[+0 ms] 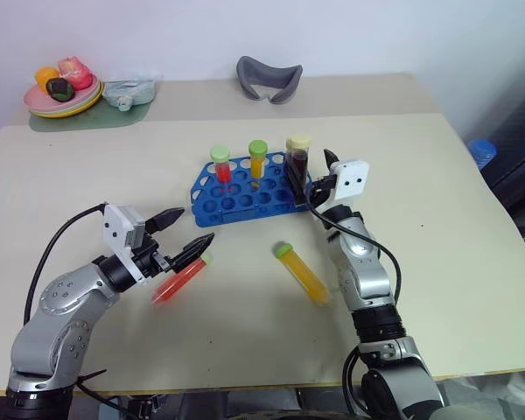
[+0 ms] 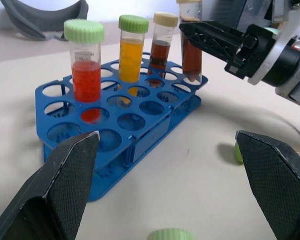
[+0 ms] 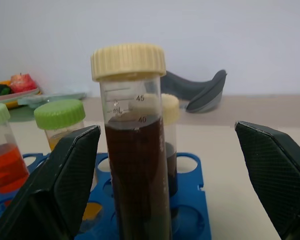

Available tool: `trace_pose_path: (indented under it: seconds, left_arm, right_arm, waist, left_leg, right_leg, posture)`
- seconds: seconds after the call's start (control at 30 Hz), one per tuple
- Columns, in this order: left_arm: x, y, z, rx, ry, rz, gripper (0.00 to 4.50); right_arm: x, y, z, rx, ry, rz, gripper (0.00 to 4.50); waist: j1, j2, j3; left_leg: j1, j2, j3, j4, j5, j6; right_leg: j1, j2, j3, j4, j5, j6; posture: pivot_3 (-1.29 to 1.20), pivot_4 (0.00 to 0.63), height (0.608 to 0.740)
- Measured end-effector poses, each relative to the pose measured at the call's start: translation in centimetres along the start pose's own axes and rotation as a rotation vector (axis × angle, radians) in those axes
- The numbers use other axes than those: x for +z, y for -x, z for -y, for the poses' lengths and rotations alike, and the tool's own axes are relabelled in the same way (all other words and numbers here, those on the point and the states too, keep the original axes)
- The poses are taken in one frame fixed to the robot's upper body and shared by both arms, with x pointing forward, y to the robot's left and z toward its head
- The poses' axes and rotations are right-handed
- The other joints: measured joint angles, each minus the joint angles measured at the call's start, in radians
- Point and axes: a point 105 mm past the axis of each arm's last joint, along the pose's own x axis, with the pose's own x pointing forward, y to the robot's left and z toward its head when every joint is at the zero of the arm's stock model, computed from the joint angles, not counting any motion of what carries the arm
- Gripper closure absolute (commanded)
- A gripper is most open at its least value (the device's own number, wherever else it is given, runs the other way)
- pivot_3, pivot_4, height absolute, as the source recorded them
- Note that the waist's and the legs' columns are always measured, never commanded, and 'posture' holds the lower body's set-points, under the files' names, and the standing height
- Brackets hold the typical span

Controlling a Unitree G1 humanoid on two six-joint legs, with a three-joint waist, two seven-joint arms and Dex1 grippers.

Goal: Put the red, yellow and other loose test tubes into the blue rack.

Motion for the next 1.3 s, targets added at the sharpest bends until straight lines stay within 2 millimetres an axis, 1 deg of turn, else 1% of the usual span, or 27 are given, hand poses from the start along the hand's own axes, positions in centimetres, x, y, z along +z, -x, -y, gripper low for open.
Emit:
trace_pose_path:
  seconds: [0.2, 0.57, 0.6, 0.63, 0.67, 0.7, 1.03, 1.13, 1.17, 1.3]
  left_arm:
    - [-0.4, 0.2, 0.0, -0.001, 0.003, 0.002, 0.00]
    - [-0.9, 0.4, -0.2, 0.006, 0.000, 0.007, 0.00]
    - [-0.9, 0.4, -0.2, 0.004, 0.000, 0.007, 0.00]
    - [-0.9, 0.4, -0.2, 0.002, -0.001, 0.009, 0.00]
    - [-0.9, 0.4, -0.1, 0.001, -0.001, 0.013, 0.00]
    - [-0.9, 0.4, -0.1, 0.001, -0.001, 0.014, 0.00]
    - [-1.1, 0.5, -0.1, 0.002, 0.001, 0.011, 0.00]
    - [-1.1, 0.5, -0.1, 0.002, 0.002, 0.010, 0.00]
    - [-1.1, 0.5, -0.1, 0.002, 0.001, 0.010, 0.00]
    - [-1.1, 0.5, -0.1, 0.003, 0.000, 0.012, 0.00]
  right_arm:
    - [-0.4, 0.0, -0.1, 0.013, -0.025, -0.031, 0.10]
    - [-0.3, -0.3, -0.3, 0.034, -0.039, -0.047, 0.10]
    - [-0.2, -0.3, -0.3, 0.037, -0.042, -0.047, 0.32]
    - [-0.1, -0.3, -0.3, 0.040, -0.045, -0.046, 0.64]
    - [0.0, -0.3, -0.4, 0.042, -0.046, -0.045, 0.97]
    - [0.0, -0.4, -0.4, 0.044, -0.045, -0.044, 1.40]
    - [0.0, -0.3, -0.4, 0.044, -0.045, -0.053, 1.40]
    - [0.0, -0.3, -0.5, 0.046, -0.046, -0.053, 2.20]
    - [0.0, -0.4, -0.5, 0.046, -0.046, -0.053, 2.60]
    - [0.0, -0.4, -0.4, 0.040, -0.042, -0.053, 2.60]
  waist:
    - [0.000, 0.000, 0.000]
    - [0.000, 0.000, 0.000]
    - [0.000, 0.000, 0.000]
    - [0.000, 0.000, 0.000]
    - [0.000, 0.000, 0.000]
    - [0.000, 0.000, 0.000]
    - [0.000, 0.000, 0.000]
    - [0.000, 0.000, 0.000]
    - [0.000, 0.000, 0.000]
    - [0.000, 0.000, 0.000]
  left_leg:
    - [0.000, 0.000, 0.000, 0.000, 0.000, 0.000]
    - [0.000, 0.000, 0.000, 0.000, 0.000, 0.000]
    - [0.000, 0.000, 0.000, 0.000, 0.000, 0.000]
    - [0.000, 0.000, 0.000, 0.000, 0.000, 0.000]
    - [0.000, 0.000, 0.000, 0.000, 0.000, 0.000]
    - [0.000, 0.000, 0.000, 0.000, 0.000, 0.000]
    - [0.000, 0.000, 0.000, 0.000, 0.000, 0.000]
    - [0.000, 0.000, 0.000, 0.000, 0.000, 0.000]
    - [0.000, 0.000, 0.000, 0.000, 0.000, 0.000]
    - [0.000, 0.000, 0.000, 0.000, 0.000, 0.000]
  right_leg:
    - [0.000, 0.000, 0.000, 0.000, 0.000, 0.000]
    - [0.000, 0.000, 0.000, 0.000, 0.000, 0.000]
    - [0.000, 0.000, 0.000, 0.000, 0.000, 0.000]
    - [0.000, 0.000, 0.000, 0.000, 0.000, 0.000]
    - [0.000, 0.000, 0.000, 0.000, 0.000, 0.000]
    - [0.000, 0.000, 0.000, 0.000, 0.000, 0.000]
    - [0.000, 0.000, 0.000, 0.000, 0.000, 0.000]
    - [0.000, 0.000, 0.000, 0.000, 0.000, 0.000]
    - [0.000, 0.000, 0.000, 0.000, 0.000, 0.000]
    - [0.000, 0.000, 0.000, 0.000, 0.000, 0.000]
  posture:
    - [0.00, 0.150, 0.740]
    - [0.00, 0.150, 0.740]
    - [0.00, 0.150, 0.740]
    - [0.00, 0.150, 0.740]
    - [0.00, 0.150, 0.740]
    - [0.00, 0.150, 0.740]
    - [0.00, 0.150, 0.740]
    - [0.00, 0.150, 0.740]
    - [0.00, 0.150, 0.740]
    - [0.00, 0.150, 0.740]
